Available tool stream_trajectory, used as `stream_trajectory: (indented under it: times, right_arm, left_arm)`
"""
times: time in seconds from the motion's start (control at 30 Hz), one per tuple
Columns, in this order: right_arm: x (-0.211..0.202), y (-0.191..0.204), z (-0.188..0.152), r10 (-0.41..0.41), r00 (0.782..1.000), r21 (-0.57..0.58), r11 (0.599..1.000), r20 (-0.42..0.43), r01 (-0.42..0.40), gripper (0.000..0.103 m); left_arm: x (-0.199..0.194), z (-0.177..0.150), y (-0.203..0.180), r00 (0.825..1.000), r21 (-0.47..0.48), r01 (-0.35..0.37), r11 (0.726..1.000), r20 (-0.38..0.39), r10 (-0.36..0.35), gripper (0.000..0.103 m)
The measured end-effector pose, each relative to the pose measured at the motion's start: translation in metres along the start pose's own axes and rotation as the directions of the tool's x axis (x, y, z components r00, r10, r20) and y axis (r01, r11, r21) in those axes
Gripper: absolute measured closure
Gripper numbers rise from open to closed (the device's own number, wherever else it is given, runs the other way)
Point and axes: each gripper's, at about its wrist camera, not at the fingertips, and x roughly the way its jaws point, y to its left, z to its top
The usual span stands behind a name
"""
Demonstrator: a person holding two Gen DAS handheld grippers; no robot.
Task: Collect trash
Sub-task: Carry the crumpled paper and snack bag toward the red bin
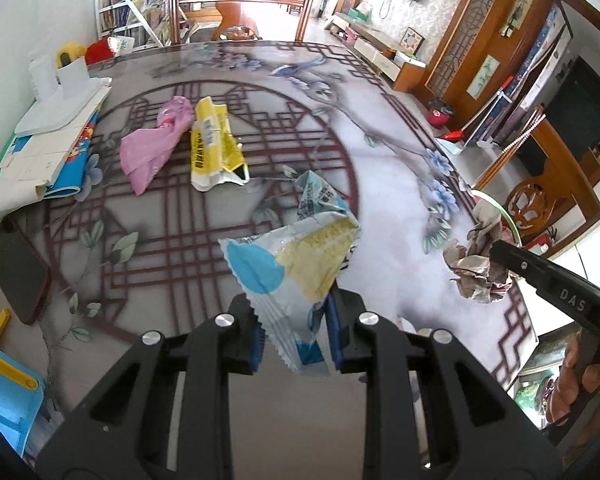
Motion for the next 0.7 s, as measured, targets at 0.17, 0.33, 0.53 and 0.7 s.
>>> stream_trajectory:
  times: [0.17, 0.33, 0.53, 0.7]
  right_arm:
    - [-0.004, -0.014, -0.006, -0.003, 1.000, 0.016, 1.000, -0.002, 0.003, 0.075]
    - [-0.009, -0.029, -0.005, -0.004, 1.000, 0.024, 1.000, 0.002, 0.004, 0.075]
    - [-0.014, -0.048, 0.001, -0.011, 1.000, 0.030, 0.999, 0.005, 0.011, 0.075]
    - [-0.016, -0.068, 0.009, -0.014, 1.000, 0.038, 0.999, 0.006, 0.014, 0.075]
  left_arm:
    - [0.001, -0.004, -0.013, 1.000, 0.010, 0.001, 1.000, -0.006, -0.001, 0.079]
    - [0.000, -0.002, -0.030, 1.000, 0.022, 0.000, 1.000, 0.001, 0.000, 0.079]
    - [0.005, 0.001, -0.047, 1.000, 0.021, 0.007, 1.000, -0.002, -0.007, 0.079]
    - [0.009, 0.006, -0.065, 1.000, 0.024, 0.008, 1.000, 0.000, -0.008, 0.079]
